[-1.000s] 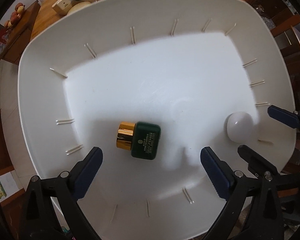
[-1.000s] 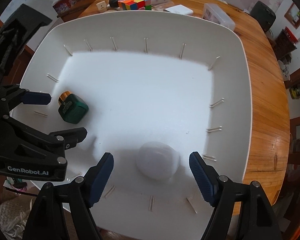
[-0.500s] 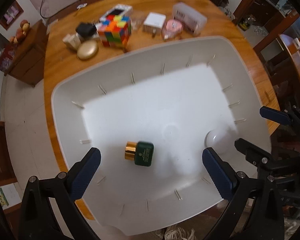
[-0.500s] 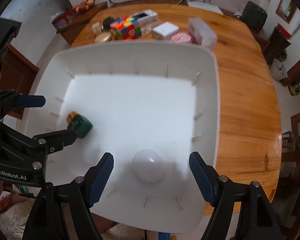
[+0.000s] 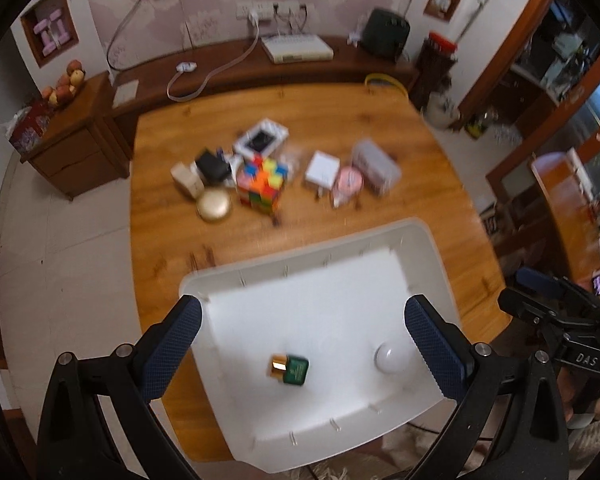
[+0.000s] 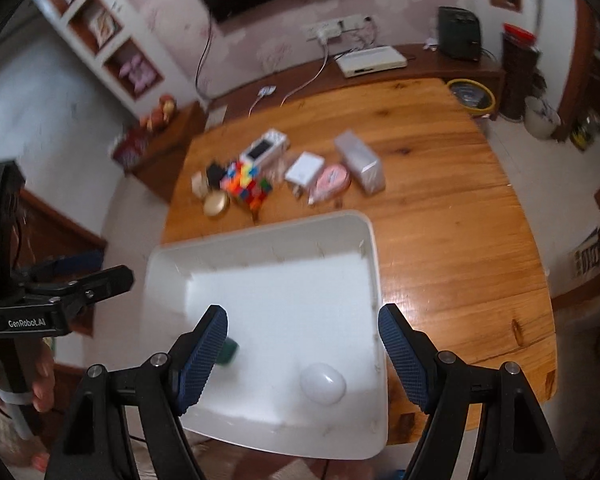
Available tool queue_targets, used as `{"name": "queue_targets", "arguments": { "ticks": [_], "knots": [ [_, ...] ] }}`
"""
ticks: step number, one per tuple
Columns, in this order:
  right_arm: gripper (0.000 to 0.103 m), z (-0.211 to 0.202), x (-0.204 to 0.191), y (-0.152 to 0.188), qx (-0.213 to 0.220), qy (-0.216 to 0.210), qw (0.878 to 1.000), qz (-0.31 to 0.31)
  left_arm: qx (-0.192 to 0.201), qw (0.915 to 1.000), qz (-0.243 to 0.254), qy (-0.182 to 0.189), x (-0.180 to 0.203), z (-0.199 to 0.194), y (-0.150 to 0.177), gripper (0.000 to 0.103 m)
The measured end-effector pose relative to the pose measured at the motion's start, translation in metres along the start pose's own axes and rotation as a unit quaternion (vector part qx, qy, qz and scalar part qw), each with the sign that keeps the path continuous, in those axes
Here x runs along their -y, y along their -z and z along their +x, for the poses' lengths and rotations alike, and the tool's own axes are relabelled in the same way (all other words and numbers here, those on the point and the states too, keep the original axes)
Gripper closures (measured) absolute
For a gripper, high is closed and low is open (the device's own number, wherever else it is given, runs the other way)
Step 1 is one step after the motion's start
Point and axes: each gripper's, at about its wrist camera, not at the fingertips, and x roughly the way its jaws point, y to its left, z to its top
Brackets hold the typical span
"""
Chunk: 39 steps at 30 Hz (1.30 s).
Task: Organize rigid objects
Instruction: 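Move both tools back toward the remaining objects on the table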
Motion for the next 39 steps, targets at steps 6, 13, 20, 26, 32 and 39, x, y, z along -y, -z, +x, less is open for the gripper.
{"name": "queue_targets", "arguments": {
  "ticks": [6,13,20,26,32,39],
  "knots": [
    [0.022,-0.034,-0.005,-0.035,0.039,0.032,0.999,-0.006,0.042,0.999,0.007,-0.012,-0.007,-0.029,-0.031,0.002],
    [0.021,-0.059,-0.008,-0.07,0.082,0.02,0.996,0.005,0.069,0.997,0.029,-0.021,-0.009,-0.045,-0.06,0.002],
    [0.021,-0.073,-0.024,-0.103,0.139,0.084,0.986,-0.027,0.078,0.9956,0.05,-0.018,-0.011,-0.042,-0.088,0.002],
    [0.021,-0.066,-0.041,-0.138,0.166,0.124,0.977,-0.059,0.054,0.9971,0.053,0.004,-0.018,-0.017,-0.113,0.002],
    [0.021,-0.022,-0.06,-0.172,0.121,0.195,0.967,-0.115,0.009,0.999,0.041,0.017,-0.027,0.039,-0.131,0.002],
    [0.021,0.048,-0.045,-0.194,0.04,0.197,0.972,-0.123,-0.061,0.9979,0.019,-0.008,-0.037,0.11,-0.135,0.003]
  ]
}}
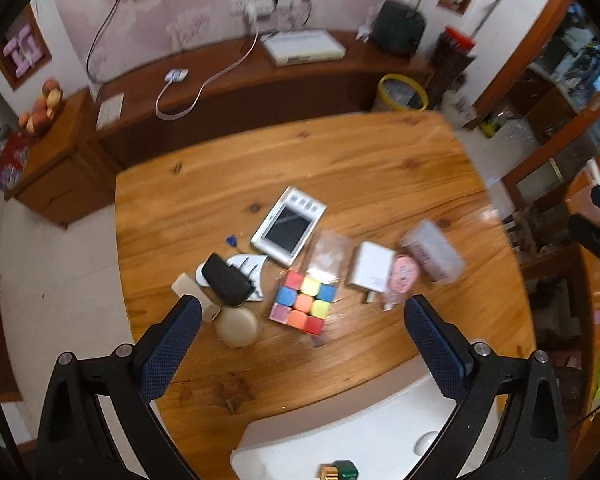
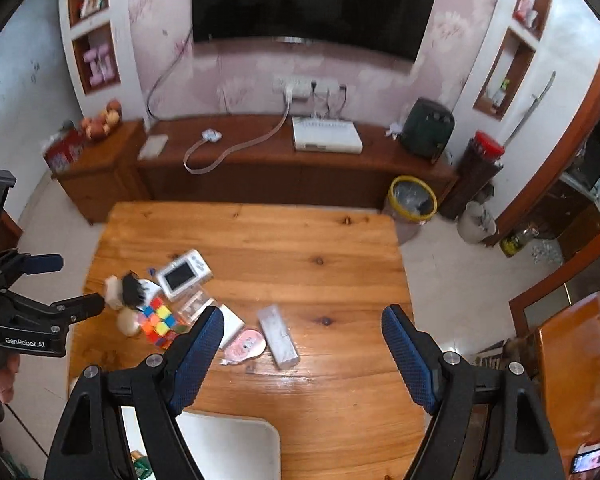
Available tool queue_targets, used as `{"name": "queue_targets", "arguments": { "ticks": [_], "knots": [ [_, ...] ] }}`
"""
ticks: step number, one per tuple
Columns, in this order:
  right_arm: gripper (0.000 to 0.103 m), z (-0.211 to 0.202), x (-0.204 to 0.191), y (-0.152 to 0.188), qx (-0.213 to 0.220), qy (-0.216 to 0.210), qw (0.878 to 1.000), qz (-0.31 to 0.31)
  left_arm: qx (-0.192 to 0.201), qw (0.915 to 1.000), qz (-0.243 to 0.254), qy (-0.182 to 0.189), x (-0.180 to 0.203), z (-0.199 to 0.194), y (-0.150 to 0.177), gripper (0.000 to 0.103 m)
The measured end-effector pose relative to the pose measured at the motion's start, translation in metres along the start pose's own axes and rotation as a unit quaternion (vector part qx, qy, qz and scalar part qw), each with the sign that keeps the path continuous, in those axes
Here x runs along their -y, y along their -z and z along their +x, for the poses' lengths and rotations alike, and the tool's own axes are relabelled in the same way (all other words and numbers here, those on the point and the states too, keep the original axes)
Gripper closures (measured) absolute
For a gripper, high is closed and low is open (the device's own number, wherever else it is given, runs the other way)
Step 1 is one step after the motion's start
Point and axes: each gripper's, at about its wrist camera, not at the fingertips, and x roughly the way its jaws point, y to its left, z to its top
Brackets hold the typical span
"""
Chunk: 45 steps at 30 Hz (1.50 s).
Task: Organize rigid objects
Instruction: 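Move both tools back toward the remaining objects on the table, then grasp the Rubik's cube with the left tool while the right tool grasps the clear box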
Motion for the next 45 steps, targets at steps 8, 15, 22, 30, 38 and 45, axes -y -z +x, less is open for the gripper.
{"name": "queue_targets", "arguments": {
  "ticks": [8,15,22,30,38,45],
  "knots": [
    [0.021,0.112,-0.001,0.012,-0.105,-0.039,0.994,-0.021,-0.051,0.9958,-0.019,-0.074,-0.004,0.06,-0.002,0.004],
    [0.022,0.173,-0.005,0.028,-0.157,-0.08,0.984,-0.028,-0.101,0.9899,0.019,-0.098,0.007,0.104,0.007,0.015],
    [0.026,0.197,-0.009,0.035,-0.179,-0.106,0.977,-0.045,-0.114,0.989,0.033,-0.088,0.015,0.117,0.013,0.015],
    [0.036,0.219,-0.008,0.044,-0.21,-0.12,0.97,-0.038,-0.141,0.9839,0.059,-0.093,0.03,0.131,0.017,0.016],
    [0.06,0.232,-0.004,0.052,-0.233,-0.142,0.962,-0.013,-0.175,0.9795,0.035,-0.093,0.027,0.159,0.019,0.034],
    [0.063,0.231,0.008,0.056,-0.229,-0.152,0.961,0.002,-0.169,0.9806,0.007,-0.099,0.024,0.162,0.023,0.037]
  ]
}}
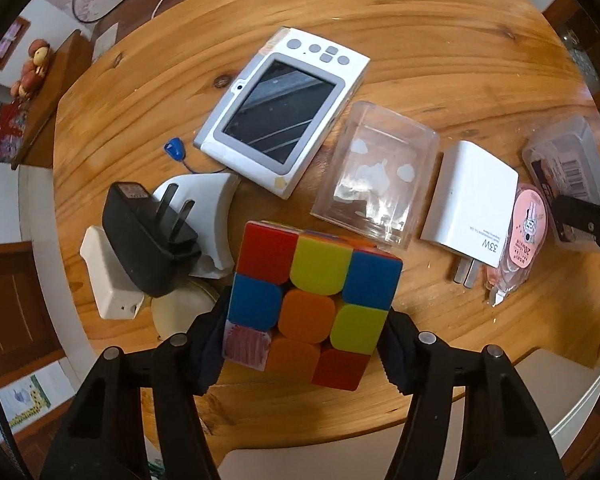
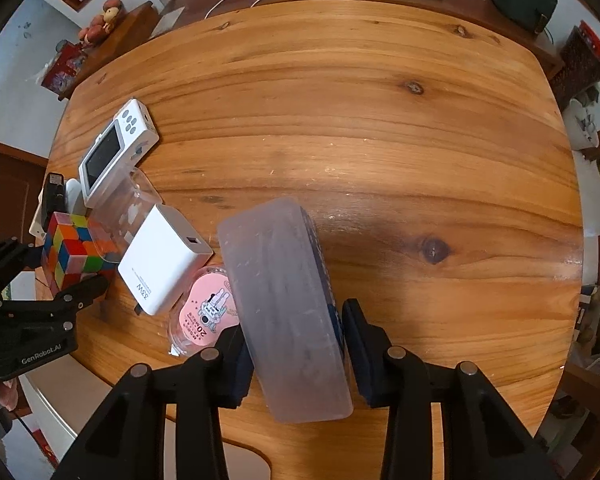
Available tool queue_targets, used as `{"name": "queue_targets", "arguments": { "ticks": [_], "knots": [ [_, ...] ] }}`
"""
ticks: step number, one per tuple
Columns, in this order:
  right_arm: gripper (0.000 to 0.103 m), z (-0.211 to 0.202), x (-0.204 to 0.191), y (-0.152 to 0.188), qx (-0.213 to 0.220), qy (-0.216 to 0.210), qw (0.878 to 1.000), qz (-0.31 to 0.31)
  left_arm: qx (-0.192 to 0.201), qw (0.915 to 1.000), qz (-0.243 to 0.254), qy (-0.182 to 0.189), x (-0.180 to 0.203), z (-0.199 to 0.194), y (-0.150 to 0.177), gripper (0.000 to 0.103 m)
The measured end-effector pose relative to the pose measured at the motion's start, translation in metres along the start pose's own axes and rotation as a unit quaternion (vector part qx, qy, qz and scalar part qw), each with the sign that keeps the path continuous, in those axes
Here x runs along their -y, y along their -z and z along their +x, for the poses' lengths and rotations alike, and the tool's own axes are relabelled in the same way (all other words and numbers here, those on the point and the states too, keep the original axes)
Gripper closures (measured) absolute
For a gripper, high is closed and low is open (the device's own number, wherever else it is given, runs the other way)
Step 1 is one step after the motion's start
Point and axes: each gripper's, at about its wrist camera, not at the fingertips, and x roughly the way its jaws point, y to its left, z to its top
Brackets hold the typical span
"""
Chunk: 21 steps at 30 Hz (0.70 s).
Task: Organize rigid objects
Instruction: 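Grasp the Rubik's cube with the left tool while the right tool grasps the clear box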
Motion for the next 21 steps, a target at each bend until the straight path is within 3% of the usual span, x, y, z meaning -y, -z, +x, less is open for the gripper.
{"name": "queue_targets", "arguments": {
  "ticks": [8,16,21],
  "knots": [
    [0.063,-0.018,0.024,0.016,0.018,-0.023,0.999,0.023,0.014,0.9994,-0.032,-0.008,-0.003,-0.018,0.022,0.044],
    [0.064,-0.07,0.028,0.048,0.07,-0.06,0.996,0.022,0.067,0.9956,-0.063,0.018,-0.018,-0.081,0.068,0.044],
    [0.064,-0.106,0.008,0.064,0.109,-0.075,0.991,0.006,0.11,0.9897,-0.08,0.047,-0.026,-0.128,0.094,0.044]
  ]
}}
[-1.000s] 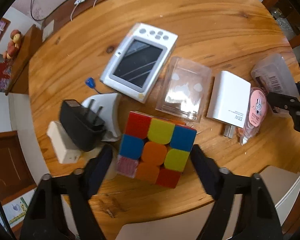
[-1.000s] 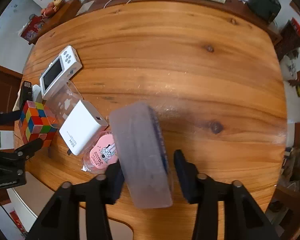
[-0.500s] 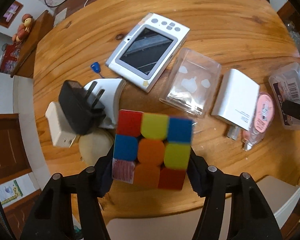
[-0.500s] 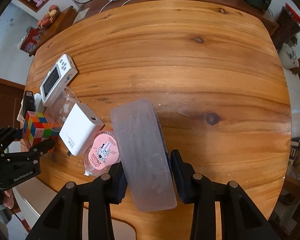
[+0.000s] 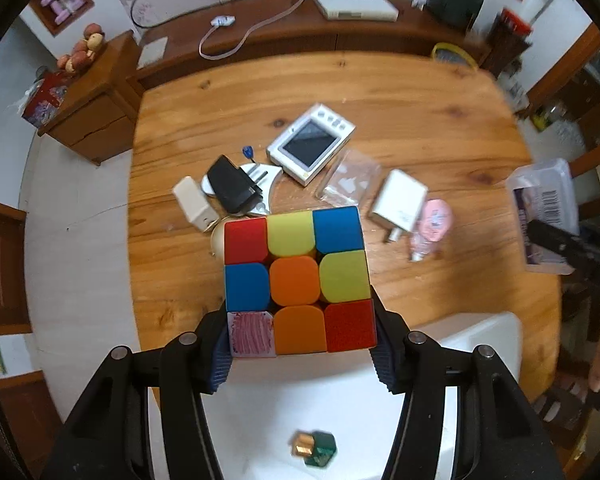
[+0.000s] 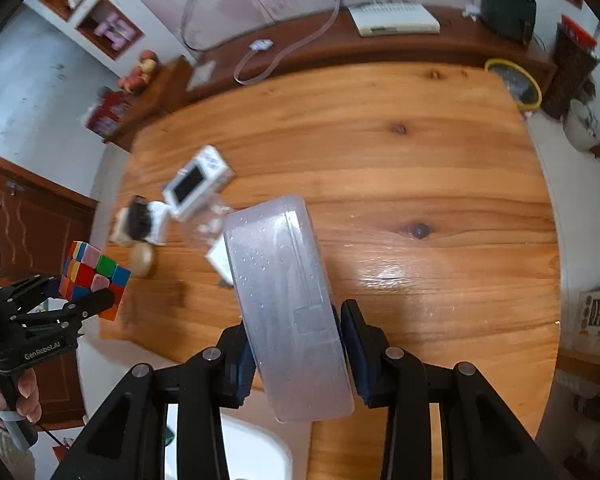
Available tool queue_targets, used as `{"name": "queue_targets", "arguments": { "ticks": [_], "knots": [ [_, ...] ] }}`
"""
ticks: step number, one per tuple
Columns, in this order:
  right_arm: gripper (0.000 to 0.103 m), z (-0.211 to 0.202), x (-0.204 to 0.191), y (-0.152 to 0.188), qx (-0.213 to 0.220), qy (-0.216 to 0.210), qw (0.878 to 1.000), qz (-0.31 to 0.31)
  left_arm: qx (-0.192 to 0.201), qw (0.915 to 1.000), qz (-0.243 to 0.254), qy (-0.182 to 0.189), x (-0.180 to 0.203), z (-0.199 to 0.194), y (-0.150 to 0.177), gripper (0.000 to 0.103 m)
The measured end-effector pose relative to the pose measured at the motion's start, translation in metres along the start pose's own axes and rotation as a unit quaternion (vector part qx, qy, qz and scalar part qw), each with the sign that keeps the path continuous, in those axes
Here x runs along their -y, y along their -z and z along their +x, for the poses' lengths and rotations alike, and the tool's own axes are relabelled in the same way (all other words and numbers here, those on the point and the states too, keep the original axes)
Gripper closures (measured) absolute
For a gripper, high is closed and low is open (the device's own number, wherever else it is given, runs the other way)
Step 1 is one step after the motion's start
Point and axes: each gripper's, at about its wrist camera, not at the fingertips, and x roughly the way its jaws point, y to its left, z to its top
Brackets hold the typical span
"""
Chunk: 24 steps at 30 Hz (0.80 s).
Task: Organize rigid objects
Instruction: 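Grasp the Rubik's cube with the left tool while the right tool grasps the clear box, then carry the Rubik's cube and clear plastic box over the white tray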
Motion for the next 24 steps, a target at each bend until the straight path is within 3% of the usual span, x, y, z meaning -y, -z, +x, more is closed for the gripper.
{"name": "queue_targets", "arguments": {
  "ticks": [8,15,19,24],
  "knots": [
    [0.064,-0.07,-0.044,0.033,0.075,-0.03,0.996,-0.032,0.073,0.9956,-0.013,0.058,-0.003,-0.08,0.037,0.044],
    [0.064,-0.117,-0.074,0.069,0.13,-0.031,0.99,-0.049,0.121,0.9875,-0.009,0.101,-0.004,-0.12,0.071,0.044],
    [0.064,-0.125,-0.098,0.098,0.144,0.012,0.987,-0.065,0.146,0.9865,0.015,0.072,0.001,-0.128,0.096,0.044],
    [0.064,-0.118,-0.118,0.125,0.127,0.021,0.989,-0.066,0.148,0.9871,0.026,0.054,0.001,-0.115,0.122,0.044]
  ]
}}
